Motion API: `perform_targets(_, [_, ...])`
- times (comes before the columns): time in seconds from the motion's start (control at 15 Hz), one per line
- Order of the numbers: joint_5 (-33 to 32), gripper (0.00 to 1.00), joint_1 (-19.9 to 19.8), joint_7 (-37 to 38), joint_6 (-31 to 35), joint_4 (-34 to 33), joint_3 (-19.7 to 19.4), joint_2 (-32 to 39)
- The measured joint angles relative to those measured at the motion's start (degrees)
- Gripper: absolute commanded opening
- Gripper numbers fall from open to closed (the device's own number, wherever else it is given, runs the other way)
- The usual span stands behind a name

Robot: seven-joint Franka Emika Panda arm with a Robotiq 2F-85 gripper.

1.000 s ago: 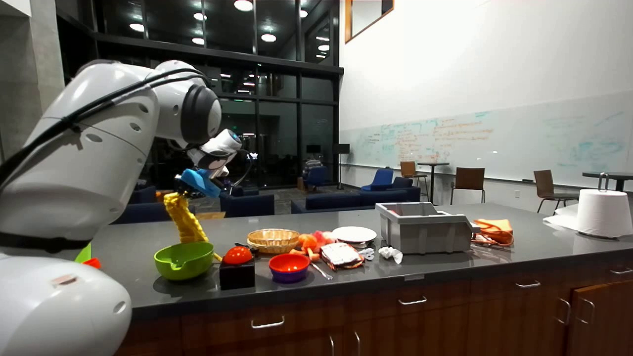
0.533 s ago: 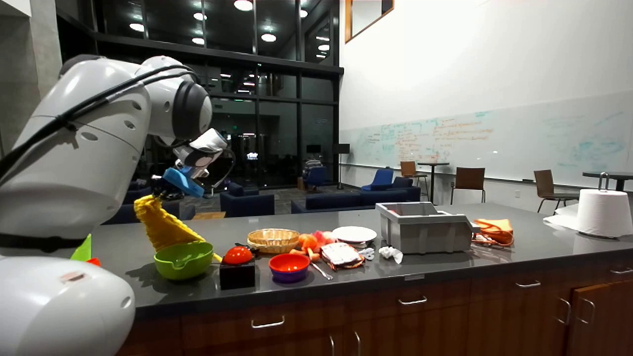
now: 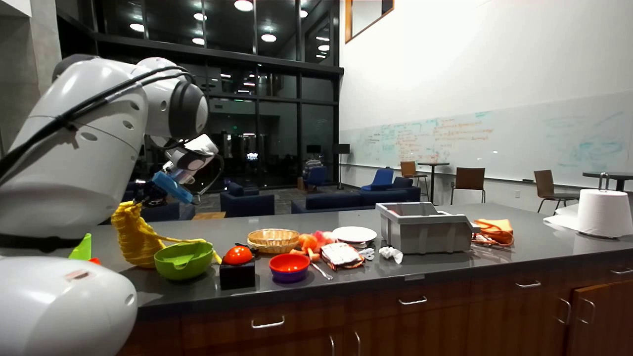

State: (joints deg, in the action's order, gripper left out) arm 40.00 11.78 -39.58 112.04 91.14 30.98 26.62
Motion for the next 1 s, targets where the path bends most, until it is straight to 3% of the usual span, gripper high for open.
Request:
perform_targets(0.4, [0.8, 0.02, 0.4, -0.8, -6.1, 1.2, -1.7, -0.7])
perform_targets(0.8, [0.7, 0.02, 0.5, -0.3, -7.9, 6.4, -6.7, -1.3])
perform_targets(0.87, [0.7, 0.32, 0.4, -0.1, -7.9, 7.5, -7.7, -1.3])
perform_targets(1.0, [0.6, 0.37, 0.4, 0.8, -7.9, 9.7, -9.6, -1.2])
